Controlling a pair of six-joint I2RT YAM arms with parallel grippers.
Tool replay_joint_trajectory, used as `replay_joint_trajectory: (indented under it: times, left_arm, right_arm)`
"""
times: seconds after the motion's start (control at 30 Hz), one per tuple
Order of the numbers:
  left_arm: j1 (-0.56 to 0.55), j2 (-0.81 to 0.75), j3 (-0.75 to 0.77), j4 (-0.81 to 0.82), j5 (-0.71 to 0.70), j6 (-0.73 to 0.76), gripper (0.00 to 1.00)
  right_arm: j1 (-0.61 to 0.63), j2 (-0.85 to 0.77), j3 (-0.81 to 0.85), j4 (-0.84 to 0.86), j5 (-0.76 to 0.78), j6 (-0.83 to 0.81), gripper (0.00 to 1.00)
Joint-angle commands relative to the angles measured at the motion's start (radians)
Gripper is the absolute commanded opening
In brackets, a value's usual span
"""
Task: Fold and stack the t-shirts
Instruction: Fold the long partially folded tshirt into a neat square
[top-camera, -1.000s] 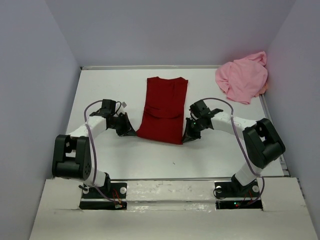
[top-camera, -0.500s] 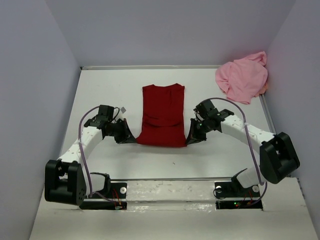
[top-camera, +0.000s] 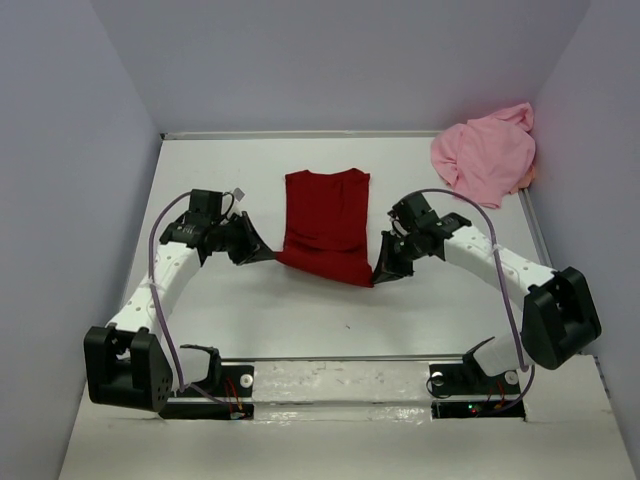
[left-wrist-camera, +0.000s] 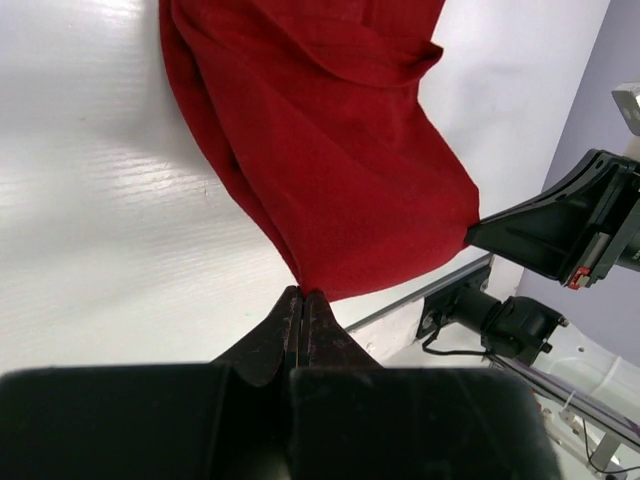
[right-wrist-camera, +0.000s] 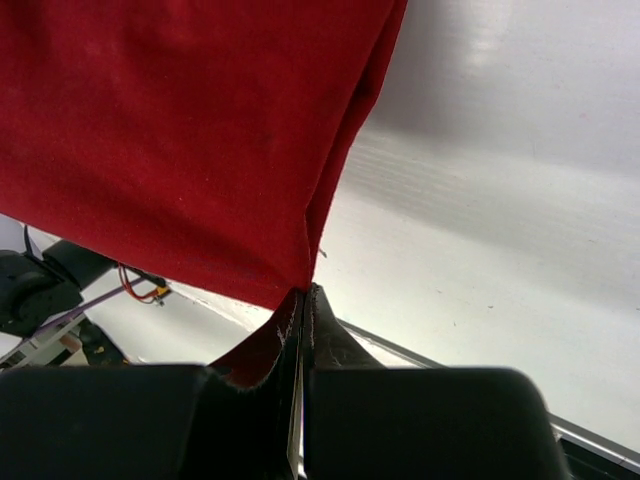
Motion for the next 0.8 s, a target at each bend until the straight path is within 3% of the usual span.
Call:
replay_joint_trajectory:
  times: [0.0, 0.77]
  left_arm:
    - [0.005, 0.002, 0.078, -0.003, -0.034, -0.018, 0.02]
    - [0.004, 0.145, 0.196, 0.086, -0.065, -0.024, 0.02]
  right_arm:
    - [0.004, -0.03, 0.064, -0.068, 0.063, -0.029, 0.0]
    - [0.004, 0.147, 0.39, -0.096, 0.126, -0.067, 0.0]
